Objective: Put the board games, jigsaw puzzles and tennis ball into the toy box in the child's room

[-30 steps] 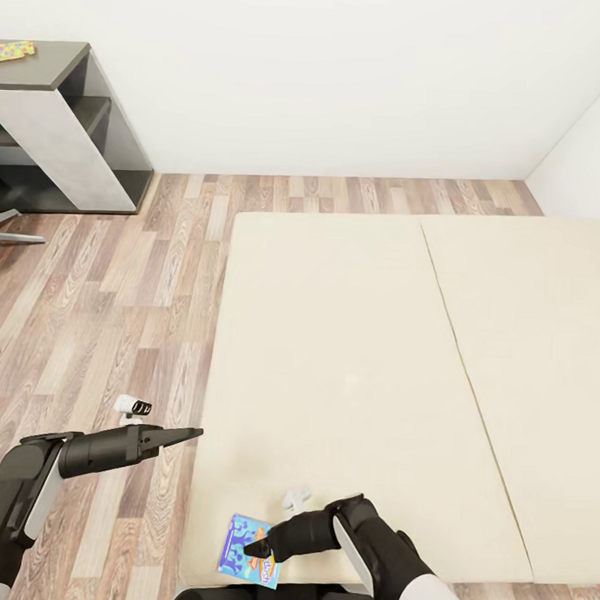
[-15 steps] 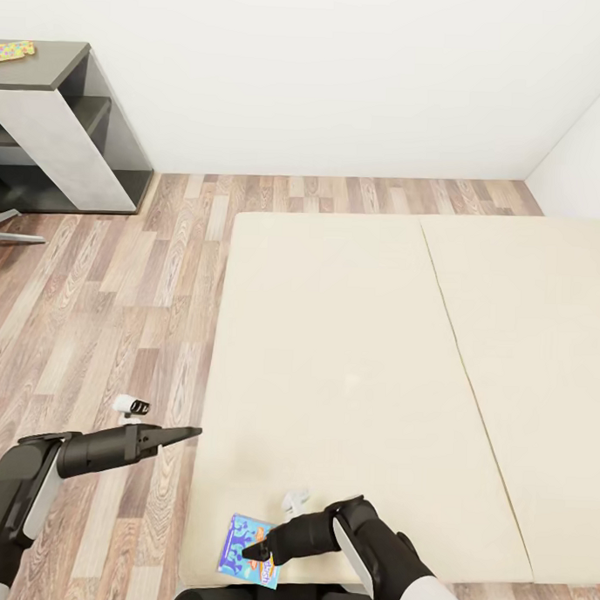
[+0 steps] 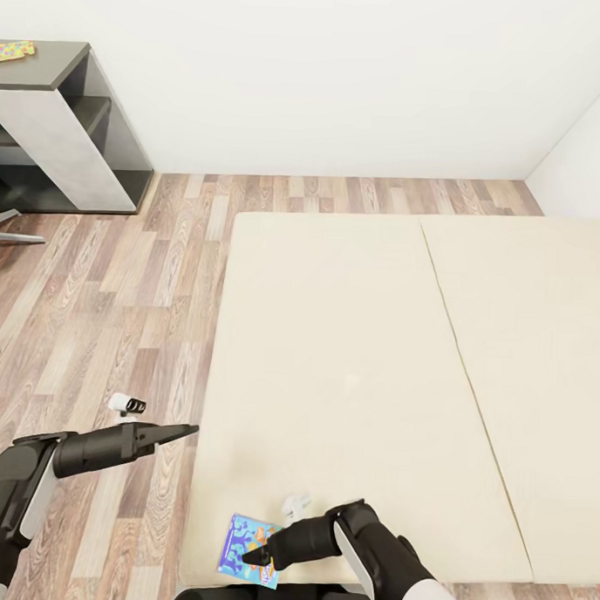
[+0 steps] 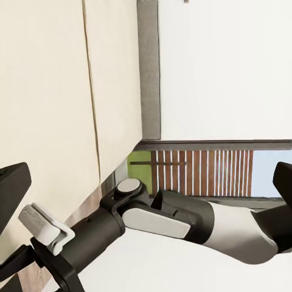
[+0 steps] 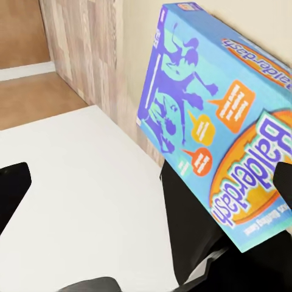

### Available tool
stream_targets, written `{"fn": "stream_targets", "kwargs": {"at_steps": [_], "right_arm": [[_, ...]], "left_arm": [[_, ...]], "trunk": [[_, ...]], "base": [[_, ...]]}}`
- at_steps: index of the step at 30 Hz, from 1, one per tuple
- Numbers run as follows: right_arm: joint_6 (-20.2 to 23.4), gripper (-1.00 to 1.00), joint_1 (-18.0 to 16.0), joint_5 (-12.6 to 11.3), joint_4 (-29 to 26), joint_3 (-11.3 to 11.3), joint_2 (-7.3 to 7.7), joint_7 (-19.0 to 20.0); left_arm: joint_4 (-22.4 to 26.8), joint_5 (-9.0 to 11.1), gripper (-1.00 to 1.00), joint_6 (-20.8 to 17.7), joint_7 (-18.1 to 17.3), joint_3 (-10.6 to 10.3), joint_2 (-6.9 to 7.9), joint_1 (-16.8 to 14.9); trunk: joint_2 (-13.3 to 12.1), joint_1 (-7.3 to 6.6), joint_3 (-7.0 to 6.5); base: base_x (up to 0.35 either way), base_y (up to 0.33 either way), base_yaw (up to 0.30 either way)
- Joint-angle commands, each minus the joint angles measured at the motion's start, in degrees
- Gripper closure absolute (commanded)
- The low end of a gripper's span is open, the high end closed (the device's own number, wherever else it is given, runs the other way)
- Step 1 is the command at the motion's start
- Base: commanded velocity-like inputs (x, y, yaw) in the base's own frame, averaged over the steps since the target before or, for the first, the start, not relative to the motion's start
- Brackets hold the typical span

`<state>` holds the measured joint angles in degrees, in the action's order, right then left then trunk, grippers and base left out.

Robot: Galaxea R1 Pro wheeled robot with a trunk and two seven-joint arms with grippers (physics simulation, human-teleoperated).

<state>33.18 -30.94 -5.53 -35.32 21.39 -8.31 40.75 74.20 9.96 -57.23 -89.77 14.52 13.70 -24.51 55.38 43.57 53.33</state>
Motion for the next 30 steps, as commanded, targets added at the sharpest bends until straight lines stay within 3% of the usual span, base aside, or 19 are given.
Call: {"fn": "stream_targets", "kwargs": {"at_steps": [1, 16, 30], "right_arm": [[0.5, -1.0, 0.0, -0.6, 0.1, 0.1, 0.05, -0.2], [-0.2, -1.0, -0.1, -0.8, 6.0, -0.6, 0.68, -1.3], [-0.3, -1.0, -0.4, -0.8, 7.0, -0.8, 1.24, -3.7]], "left_arm": [[0.0, 0.0, -1.0, -0.6, -0.2, 0.0, 0.01, 0.0], [0.0, 0.0, -1.0, -0.6, -0.2, 0.1, 0.01, 0.0], [0.0, 0.0, -1.0, -0.6, -0.2, 0.0, -0.02, 0.0]], "trunk": [[0.0, 0.01, 0.03], [0.0, 0.01, 0.03], [0.0, 0.01, 0.03]], "base": [[0.0, 0.0, 0.0], [0.0, 0.0, 0.0], [0.0, 0.0, 0.0]]}}
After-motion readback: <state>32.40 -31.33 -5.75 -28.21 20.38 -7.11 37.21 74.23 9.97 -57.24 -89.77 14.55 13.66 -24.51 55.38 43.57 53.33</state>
